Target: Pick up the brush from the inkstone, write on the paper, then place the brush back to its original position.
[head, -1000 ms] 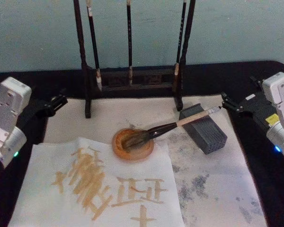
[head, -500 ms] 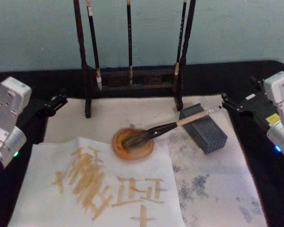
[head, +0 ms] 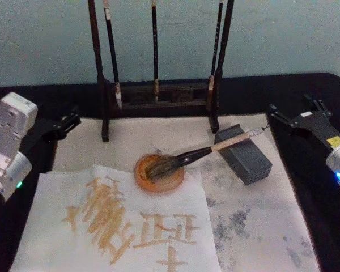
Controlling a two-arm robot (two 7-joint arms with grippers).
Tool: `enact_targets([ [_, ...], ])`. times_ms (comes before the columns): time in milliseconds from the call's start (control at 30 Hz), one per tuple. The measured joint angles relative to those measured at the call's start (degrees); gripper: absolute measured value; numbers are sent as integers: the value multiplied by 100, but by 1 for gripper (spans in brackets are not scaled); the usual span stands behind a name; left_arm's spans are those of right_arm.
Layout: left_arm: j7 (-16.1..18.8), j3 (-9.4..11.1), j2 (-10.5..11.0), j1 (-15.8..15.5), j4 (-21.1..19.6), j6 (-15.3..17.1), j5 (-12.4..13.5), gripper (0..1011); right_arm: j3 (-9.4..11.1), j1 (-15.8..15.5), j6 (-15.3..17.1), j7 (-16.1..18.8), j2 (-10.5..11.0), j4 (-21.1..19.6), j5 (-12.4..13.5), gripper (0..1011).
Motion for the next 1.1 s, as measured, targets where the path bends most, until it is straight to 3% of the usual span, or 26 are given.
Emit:
enact_targets([
  [200, 0, 0, 0, 0, 0, 0, 0, 1002, 349, -255, 446, 178, -227, -198, 745, 1001],
  [300, 0, 0, 0, 0, 0, 0, 0, 1002, 490, -361, 642, 232, -365, -249, 1059, 1001],
  [333, 0, 0, 0, 0, 0, 0, 0, 1002, 490, -361, 642, 232, -365, -249, 1059, 1001],
  [500, 0, 0, 0, 0, 0, 0, 0, 1002, 768, -535, 1064, 267, -719, -269, 1772, 1001],
  [800, 0, 0, 0, 0, 0, 0, 0, 1002, 1010, -681, 1280, 276, -1028, -250, 2721, 1001],
  [1100, 0, 0, 0, 0, 0, 0, 0, 1002, 1160, -733, 1533, 202, -1214, -219, 3477, 1001],
])
